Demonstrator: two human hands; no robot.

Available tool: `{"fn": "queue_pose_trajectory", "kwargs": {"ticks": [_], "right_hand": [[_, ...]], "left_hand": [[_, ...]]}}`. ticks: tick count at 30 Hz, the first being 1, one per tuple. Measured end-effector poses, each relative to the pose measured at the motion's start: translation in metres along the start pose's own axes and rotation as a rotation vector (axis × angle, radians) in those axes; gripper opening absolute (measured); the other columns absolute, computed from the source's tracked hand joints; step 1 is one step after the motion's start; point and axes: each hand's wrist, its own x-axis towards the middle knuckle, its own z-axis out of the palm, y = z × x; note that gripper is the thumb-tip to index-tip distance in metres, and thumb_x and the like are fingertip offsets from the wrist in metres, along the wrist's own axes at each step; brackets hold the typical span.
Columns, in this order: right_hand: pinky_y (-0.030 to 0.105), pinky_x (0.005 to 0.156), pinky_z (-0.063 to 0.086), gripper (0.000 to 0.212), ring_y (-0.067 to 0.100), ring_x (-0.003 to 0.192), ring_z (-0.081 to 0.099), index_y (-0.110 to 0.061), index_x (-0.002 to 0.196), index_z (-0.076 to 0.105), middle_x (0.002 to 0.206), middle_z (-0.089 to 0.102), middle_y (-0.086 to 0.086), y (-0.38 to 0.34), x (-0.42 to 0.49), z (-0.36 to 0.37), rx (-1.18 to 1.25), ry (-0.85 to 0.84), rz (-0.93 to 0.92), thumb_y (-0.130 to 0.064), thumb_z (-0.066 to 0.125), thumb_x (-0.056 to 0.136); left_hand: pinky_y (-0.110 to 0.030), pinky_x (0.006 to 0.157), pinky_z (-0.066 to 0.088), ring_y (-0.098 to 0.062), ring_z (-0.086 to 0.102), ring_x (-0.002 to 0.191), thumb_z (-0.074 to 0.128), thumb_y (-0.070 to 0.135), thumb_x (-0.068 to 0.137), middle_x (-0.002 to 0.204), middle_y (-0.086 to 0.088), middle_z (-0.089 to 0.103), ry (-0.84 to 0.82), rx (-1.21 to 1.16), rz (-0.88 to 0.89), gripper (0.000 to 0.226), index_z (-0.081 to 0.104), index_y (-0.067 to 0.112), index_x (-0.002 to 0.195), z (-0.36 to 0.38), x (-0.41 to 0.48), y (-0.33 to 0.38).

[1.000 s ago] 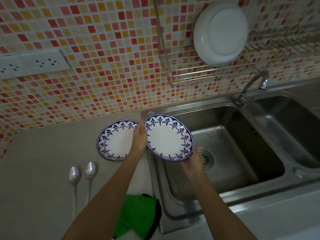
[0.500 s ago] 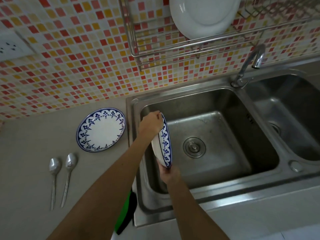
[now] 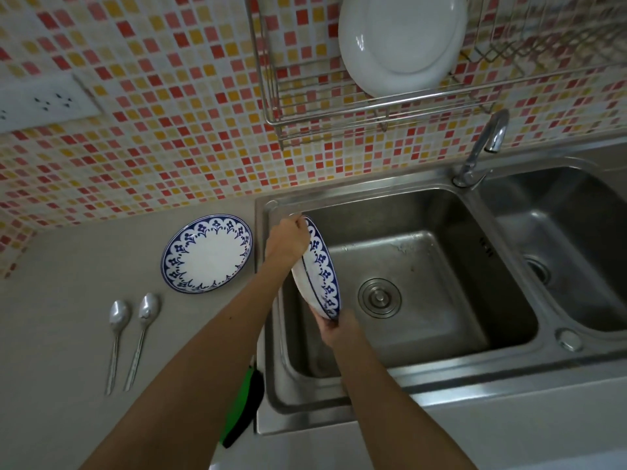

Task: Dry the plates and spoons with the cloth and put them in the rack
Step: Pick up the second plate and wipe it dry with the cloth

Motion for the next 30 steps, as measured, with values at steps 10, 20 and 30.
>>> {"fn": "queue_pose_trajectory", "kwargs": {"ticks": [10, 20, 30], "right_hand": [[0.041, 0.074, 0.052, 0.033, 0.026, 0.083, 0.060, -0.015, 0.069, 0.055, 0.083, 0.065, 0.007, -0.003, -0.034, 0.053, -0.609, 0.017, -0.753, -0.013, 0.035, 0.095], [0.034, 0.101, 0.045, 0.036, 0.015, 0.104, 0.060, -0.023, 0.101, 0.066, 0.105, 0.066, -0.003, 0.104, -0.098, 0.074, -0.865, -0.389, -0.788, -0.032, 0.031, 0.101], [0.047, 0.112, 0.022, 0.071, 0.024, 0.138, 0.035, -0.020, 0.146, 0.028, 0.151, 0.035, 0.005, 0.188, -0.021, -0.051, -2.511, -0.641, -1.525, -0.065, 0.018, 0.091]], "left_hand": [[-0.038, 0.081, 0.054, -0.022, 0.063, 0.098, 0.043, 0.039, 0.097, 0.106, 0.000, 0.068, 0.053, -1.055, -0.174, 0.034, 0.059, 0.017, 0.117, -0.077, -0.047, -0.054], [-0.048, 0.092, 0.052, -0.027, 0.063, 0.107, 0.035, 0.051, 0.094, 0.121, -0.002, 0.066, 0.295, -1.160, -0.272, 0.049, 0.057, 0.021, 0.127, -0.151, -0.075, -0.155], [-0.036, 0.081, 0.053, -0.023, 0.063, 0.105, 0.029, 0.045, 0.099, 0.120, -0.002, 0.064, 0.404, -1.137, -0.334, 0.048, 0.054, 0.018, 0.129, -0.184, -0.101, -0.251]]}}
